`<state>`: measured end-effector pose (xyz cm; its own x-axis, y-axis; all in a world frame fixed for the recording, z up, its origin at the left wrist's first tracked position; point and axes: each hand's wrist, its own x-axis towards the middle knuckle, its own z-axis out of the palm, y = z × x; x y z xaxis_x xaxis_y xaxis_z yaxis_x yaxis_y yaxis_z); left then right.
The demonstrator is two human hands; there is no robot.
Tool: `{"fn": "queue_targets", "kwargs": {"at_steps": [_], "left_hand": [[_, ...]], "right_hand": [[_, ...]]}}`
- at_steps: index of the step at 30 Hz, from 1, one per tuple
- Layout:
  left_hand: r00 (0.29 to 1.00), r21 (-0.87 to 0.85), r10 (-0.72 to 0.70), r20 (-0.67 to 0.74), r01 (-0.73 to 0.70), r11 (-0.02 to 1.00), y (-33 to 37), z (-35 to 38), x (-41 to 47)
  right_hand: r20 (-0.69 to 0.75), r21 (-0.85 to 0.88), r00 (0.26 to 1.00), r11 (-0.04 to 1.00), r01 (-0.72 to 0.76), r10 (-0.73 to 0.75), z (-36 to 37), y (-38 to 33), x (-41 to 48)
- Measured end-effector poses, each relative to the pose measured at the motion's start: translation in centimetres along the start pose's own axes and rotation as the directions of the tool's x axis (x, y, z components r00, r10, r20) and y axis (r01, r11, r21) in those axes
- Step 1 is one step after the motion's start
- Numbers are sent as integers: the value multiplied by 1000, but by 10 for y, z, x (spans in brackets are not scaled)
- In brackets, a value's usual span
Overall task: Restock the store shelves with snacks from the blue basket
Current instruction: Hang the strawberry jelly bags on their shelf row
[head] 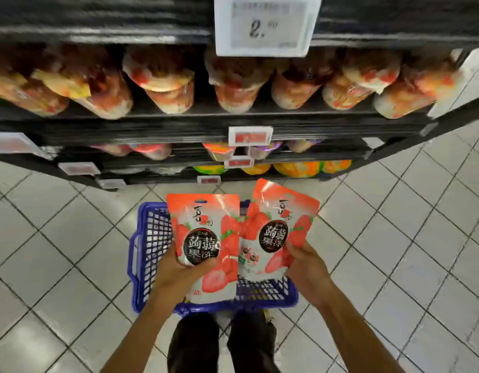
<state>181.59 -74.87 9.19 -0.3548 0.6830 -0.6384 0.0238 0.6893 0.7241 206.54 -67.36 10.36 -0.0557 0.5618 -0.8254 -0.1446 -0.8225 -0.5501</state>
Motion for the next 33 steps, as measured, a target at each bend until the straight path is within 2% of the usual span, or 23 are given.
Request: {"fn": "queue_targets", "kwargs": {"at_steps": [2, 4, 8, 12, 14, 16, 19, 22, 25, 28, 33], "left_hand": [[999, -75, 39, 29, -37, 996, 60, -19, -32], [992, -124, 108, 61, -100, 987, 119, -36, -67], [967, -165, 220, 132, -198, 966, 216, -60, -128], [941, -140, 302, 155, -282, 949, 275, -83, -171], [927, -158, 338, 163, -314, 936, 294, -96, -191], [921, -187, 356, 157, -326, 927, 310, -108, -210], [905, -250, 408, 120, -370, 895, 336, -122, -231], [883, -302, 459, 99, -413, 859, 352, -130, -245], [873, -385, 476, 111, -404, 830, 361, -129, -253], [865, -406, 482, 143, -393, 825, 373, -121, -259], [819, -327, 544, 184, -471, 819, 402, -100, -269]], "right_hand": [[-1, 181, 1000, 983, -10, 11, 6, -38, -51], [-64, 264, 998, 964, 36, -19, 13, -77, -104], [-81, 403, 988, 903, 150, -128, 32, -137, -192], [-9, 520, 962, 821, 237, -272, 52, -176, -258], [83, 545, 942, 806, 231, -326, 59, -190, -288], [111, 534, 927, 808, 249, -358, 65, -196, -315], [-10, 478, 922, 808, 344, -387, 74, -200, -345], [-38, 492, 835, 717, 494, -549, 83, -205, -367], [-88, 489, 756, 633, 600, -649, 81, -211, -378], [-143, 402, 714, 619, 675, -686, 73, -221, -384], [-214, 91, 612, 608, 789, -762, 48, -259, -389]]}}
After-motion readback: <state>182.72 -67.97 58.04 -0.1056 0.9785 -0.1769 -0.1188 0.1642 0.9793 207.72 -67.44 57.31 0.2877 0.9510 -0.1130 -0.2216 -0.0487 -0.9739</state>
